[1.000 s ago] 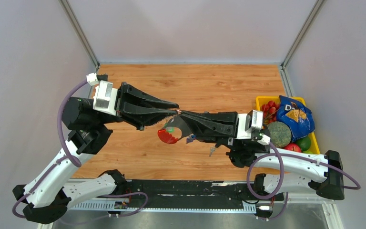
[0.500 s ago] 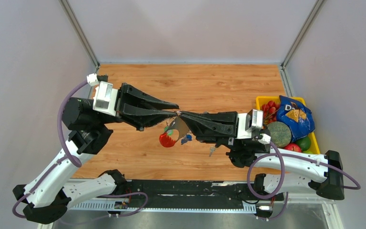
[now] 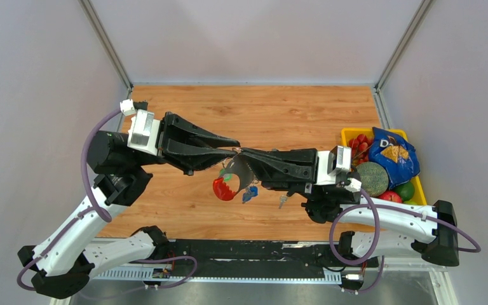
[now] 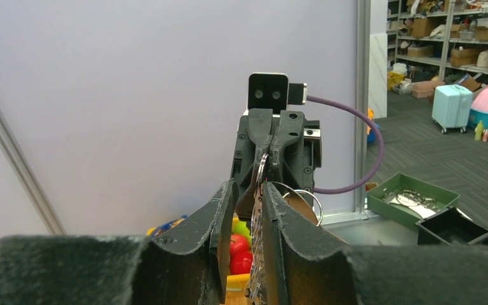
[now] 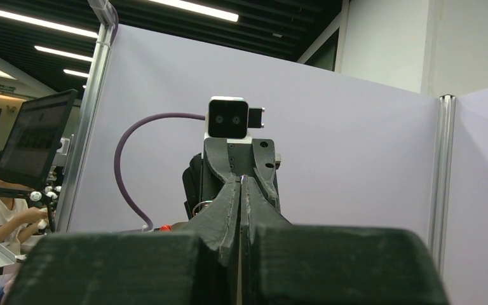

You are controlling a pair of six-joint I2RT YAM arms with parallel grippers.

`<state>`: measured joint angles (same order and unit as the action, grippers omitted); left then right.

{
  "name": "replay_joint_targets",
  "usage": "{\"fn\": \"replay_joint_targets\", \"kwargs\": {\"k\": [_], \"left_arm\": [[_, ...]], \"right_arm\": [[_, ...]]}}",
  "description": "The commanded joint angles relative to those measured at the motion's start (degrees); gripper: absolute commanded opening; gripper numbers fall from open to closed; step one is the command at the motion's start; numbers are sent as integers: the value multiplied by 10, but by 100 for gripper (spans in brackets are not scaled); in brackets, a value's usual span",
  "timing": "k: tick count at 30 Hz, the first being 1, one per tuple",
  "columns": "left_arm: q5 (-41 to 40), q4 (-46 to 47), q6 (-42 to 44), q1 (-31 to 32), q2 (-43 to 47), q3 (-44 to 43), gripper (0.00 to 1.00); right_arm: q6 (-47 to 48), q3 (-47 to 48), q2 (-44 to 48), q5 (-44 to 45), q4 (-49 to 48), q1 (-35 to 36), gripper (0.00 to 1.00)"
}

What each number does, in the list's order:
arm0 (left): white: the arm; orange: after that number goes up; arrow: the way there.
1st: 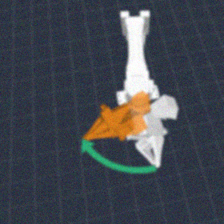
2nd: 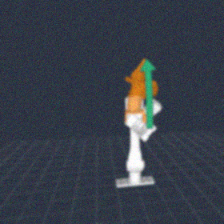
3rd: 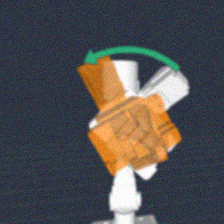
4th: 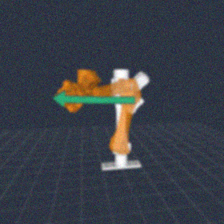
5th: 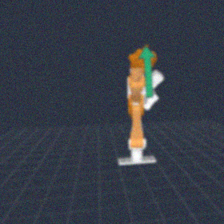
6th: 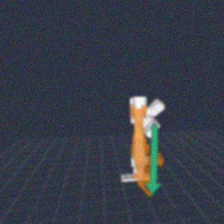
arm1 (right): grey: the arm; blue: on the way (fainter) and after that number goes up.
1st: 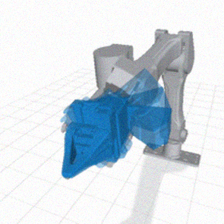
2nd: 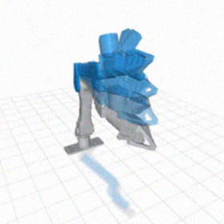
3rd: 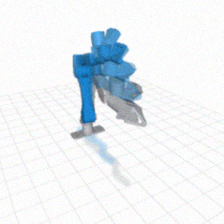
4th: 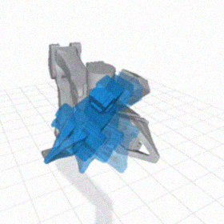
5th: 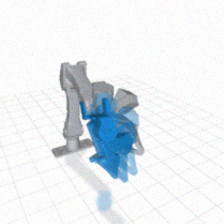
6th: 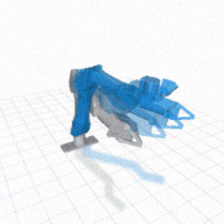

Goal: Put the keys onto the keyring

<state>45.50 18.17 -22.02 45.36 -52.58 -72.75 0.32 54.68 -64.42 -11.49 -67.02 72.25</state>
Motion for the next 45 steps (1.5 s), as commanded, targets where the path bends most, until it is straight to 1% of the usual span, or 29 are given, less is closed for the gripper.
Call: {"fn": "replay_joint_targets", "kwargs": {"k": [1, 5, 9, 10, 12, 17, 21, 22, 23, 27, 28, 30, 31, 33, 36, 39, 42, 45], "left_arm": [[3, 12, -3, 1, 3, 2, 30], [7, 18, -7, 1, 1, 1, 25], [18, 22, -11, 0, -6, -3, 12], [20, 22, -11, 1, -7, -4, 6], [25, 28, -16, 1, -9, -5, 1], [47, 67, -50, 0, -15, -6, 0], [36, 46, -48, 0, -20, -14, 0], [33, 31, -46, 1, -21, -19, 0], [26, 21, -41, 1, -22, -22, 0], [14, -47, -19, 1, -29, -46, 0], [11, -70, -10, 0, -29, -50, 0], [6, -113, 10, 1, -29, -59, 0], [2, -131, 19, 1, -29, -66, 0], [-8, -199, 43, 1, -28, -74, 0], [-16, -263, 78, 1, -32, -88, 0], [-28, -352, 109, 1, -40, -121, 0], [-46, -425, 150, 1, -56, -149, 0], [-61, -524, 181, 1, -73, -194, 0]], "right_arm": [[-12, 12, 5, -5, -35, 2, 0], [-13, 14, 5, -5, -34, 2, 0], [-13, 16, 1, -5, -35, 3, 0], [-13, 16, 0, -5, -34, 3, 0], [-11, 15, 0, -1, -33, 2, 0], [-6, 13, 2, 17, -14, 2, 0], [-6, 10, 19, 25, 27, 2, 0], [8, 10, 25, 29, 44, 2, 1], [11, 9, 33, 35, 64, 2, 6], [26, 12, 82, 74, 174, 2, 23], [27, 16, 96, 89, 208, 2, 29], [31, 37, 122, 113, 305, 2, 39], [32, 56, 128, 132, 379, 2, 44], [40, 97, 134, 159, 490, 2, 48], [47, 138, 138, 192, 614, 2, 52], [49, 172, 141, 211, 723, 2, 53], [50, 201, 137, 230, 813, 2, 53], [47, 232, 125, 239, 897, 2, 51]]}}
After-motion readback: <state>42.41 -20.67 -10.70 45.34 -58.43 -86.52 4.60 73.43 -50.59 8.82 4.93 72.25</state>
